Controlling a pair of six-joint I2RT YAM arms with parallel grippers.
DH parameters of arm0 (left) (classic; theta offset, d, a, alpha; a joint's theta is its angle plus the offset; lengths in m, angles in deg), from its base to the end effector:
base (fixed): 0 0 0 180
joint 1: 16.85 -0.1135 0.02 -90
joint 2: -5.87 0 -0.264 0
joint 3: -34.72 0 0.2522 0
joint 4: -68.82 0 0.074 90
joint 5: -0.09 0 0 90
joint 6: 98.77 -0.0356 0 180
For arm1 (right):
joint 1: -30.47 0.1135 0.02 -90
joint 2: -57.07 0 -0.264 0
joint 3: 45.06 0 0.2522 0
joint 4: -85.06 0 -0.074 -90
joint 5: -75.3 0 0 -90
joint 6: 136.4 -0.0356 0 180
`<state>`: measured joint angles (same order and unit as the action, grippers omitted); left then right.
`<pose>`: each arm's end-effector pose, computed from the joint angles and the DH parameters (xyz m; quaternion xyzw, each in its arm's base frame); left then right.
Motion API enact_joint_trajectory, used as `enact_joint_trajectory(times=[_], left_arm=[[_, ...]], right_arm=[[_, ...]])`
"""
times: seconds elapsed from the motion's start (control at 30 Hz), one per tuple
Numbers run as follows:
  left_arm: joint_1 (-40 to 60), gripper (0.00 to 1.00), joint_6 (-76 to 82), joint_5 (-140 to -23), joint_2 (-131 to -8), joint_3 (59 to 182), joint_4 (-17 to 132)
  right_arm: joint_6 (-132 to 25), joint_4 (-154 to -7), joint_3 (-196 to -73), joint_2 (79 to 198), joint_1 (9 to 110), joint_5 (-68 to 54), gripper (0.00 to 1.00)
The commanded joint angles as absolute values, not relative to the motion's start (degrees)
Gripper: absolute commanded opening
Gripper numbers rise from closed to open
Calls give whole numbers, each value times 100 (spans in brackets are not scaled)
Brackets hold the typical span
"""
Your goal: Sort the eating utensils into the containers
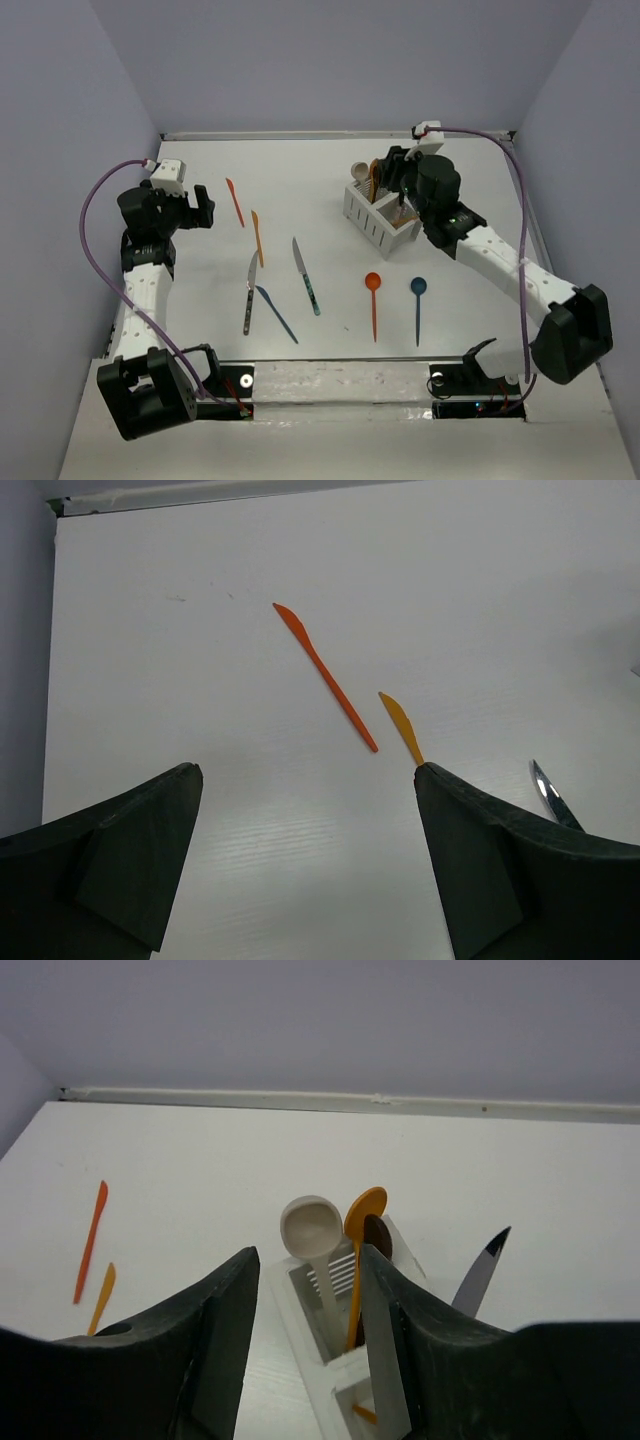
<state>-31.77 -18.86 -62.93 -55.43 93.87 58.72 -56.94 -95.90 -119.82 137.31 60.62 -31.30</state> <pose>0.2443 0.0484 0.3132 0.1144 0.7625 -0.0452 0.6352 0.2940 0.1590 0.3411 -0.0272 0.7328 0.1341 0.6665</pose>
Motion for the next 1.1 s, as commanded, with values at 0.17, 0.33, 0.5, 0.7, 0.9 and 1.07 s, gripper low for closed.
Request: enact_joint_trajectory(times=[0.17, 0.33, 0.5, 0.7, 0.9, 1.07], left_arm=[[-3285, 99, -2090, -6275, -5855, 8998, 6305], [-3311, 99, -2090, -6372, -5917, 8874, 6490], [-3320, 99, -2081, -6372, -5873, 8786, 6586], [-3329, 99, -2090, -6346, -5812, 8716, 6648], [-3338, 99, -2090, -6372, -5812, 8707, 6675], [-3355, 99, -2081, -6337, -5768, 8769, 6622]], right_arm=[[-7169, -4719, -11720, 12080, 6123, -2488, 52], [-8126, -4225, -10342, 11367, 6123, -2876, 52], [-8849, -4259, -9724, 11664, 6123, -2841, 57], [-8955, -4637, -9732, 12815, 6123, -2525, 58], [-9104, -4866, -9706, 13458, 6123, -2454, 52], [-9008, -4910, -9785, 13968, 6185, -2261, 17]])
